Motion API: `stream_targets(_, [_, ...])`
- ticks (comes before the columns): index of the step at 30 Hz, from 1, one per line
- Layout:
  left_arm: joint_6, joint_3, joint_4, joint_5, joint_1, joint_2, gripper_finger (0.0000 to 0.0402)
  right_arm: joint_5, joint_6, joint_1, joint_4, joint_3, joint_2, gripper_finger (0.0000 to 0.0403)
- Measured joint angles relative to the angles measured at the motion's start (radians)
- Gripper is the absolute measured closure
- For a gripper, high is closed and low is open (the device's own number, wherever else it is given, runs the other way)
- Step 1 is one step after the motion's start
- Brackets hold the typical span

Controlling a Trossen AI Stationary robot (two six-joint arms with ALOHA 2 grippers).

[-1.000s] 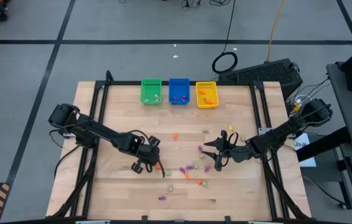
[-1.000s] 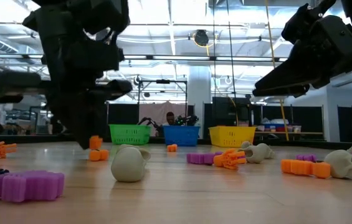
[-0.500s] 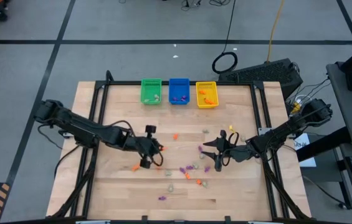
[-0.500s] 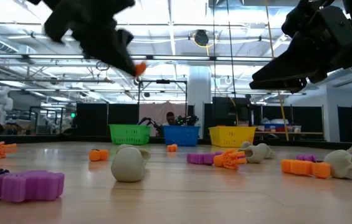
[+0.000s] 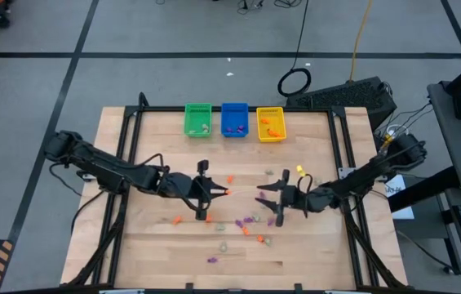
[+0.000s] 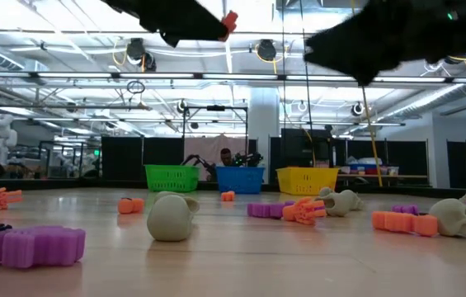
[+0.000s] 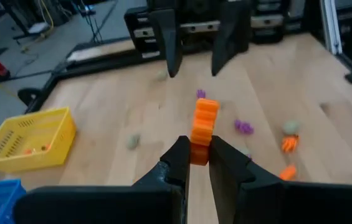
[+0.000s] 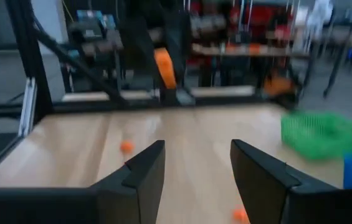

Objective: Sort Halloween decoration
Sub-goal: Put the orange skeleton toy into the yellow bin

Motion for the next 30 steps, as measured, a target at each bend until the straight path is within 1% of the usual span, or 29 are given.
stream_targets(4, [-0.002, 0.0, 0.037, 0.003, 0.0, 0.01, 0.0363, 0.001, -0.132, -0.002, 0.069, 0.099, 0.095, 0.0234])
stream_targets(6, [0.0, 0.0, 0.069, 0.004, -0.002, 0.02, 0.0363, 0.002, -0.185, -0.01, 0.071, 0.164, 0.142, 0.0234])
stream_targets(9, [0.006, 0.0, 0.101, 0.005, -0.007, 0.036, 0.0363, 0.041, -0.253, -0.022, 0.074, 0.254, 0.202, 0.0234])
stream_targets(13, [0.005, 0.0, 0.108, 0.009, -0.008, 0.054, 0.0363, 0.046, -0.309, -0.034, 0.073, 0.33, 0.255, 0.0234])
stream_targets(20, [0.025, 0.0, 0.113, 0.009, -0.018, 0.063, 0.0363, 0.039, -0.292, -0.045, 0.06, 0.349, 0.286, 0.0234])
stream_targets(24, [0.033, 0.0, 0.129, 0.01, -0.025, 0.063, 0.0363, -0.014, -0.28, -0.045, 0.058, 0.349, 0.287, 0.0234])
stream_targets(27, [0.034, 0.0, 0.127, 0.011, -0.025, 0.063, 0.0363, -0.033, -0.28, -0.045, 0.058, 0.349, 0.287, 0.0234])
stream_targets(30, [0.034, 0.0, 0.128, 0.011, -0.025, 0.063, 0.0363, -0.036, -0.281, -0.045, 0.06, 0.348, 0.287, 0.0245])
